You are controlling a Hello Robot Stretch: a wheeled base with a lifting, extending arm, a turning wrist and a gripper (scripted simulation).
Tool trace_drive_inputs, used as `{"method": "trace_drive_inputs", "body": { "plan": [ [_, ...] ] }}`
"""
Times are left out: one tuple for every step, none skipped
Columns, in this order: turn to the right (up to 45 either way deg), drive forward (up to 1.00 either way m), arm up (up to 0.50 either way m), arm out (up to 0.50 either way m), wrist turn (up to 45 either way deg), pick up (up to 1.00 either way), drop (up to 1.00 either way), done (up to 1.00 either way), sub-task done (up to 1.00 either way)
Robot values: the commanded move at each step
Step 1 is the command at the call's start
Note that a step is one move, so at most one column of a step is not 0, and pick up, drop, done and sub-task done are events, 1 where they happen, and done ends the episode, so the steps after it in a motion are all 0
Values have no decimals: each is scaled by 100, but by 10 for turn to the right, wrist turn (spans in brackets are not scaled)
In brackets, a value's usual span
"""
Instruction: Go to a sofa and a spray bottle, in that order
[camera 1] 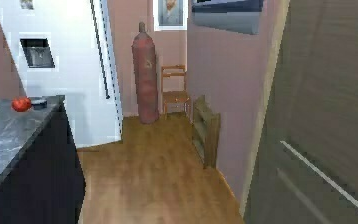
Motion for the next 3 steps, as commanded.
{"method": "trace_drive_inputs", "body": {
  "plan": [
    [-450,0,0,0,0,0,0,0,0],
    [-240,0,0,0,0,0,0,0,0],
    [0,0,0,0,0,0,0,100,0]
  ]
}}
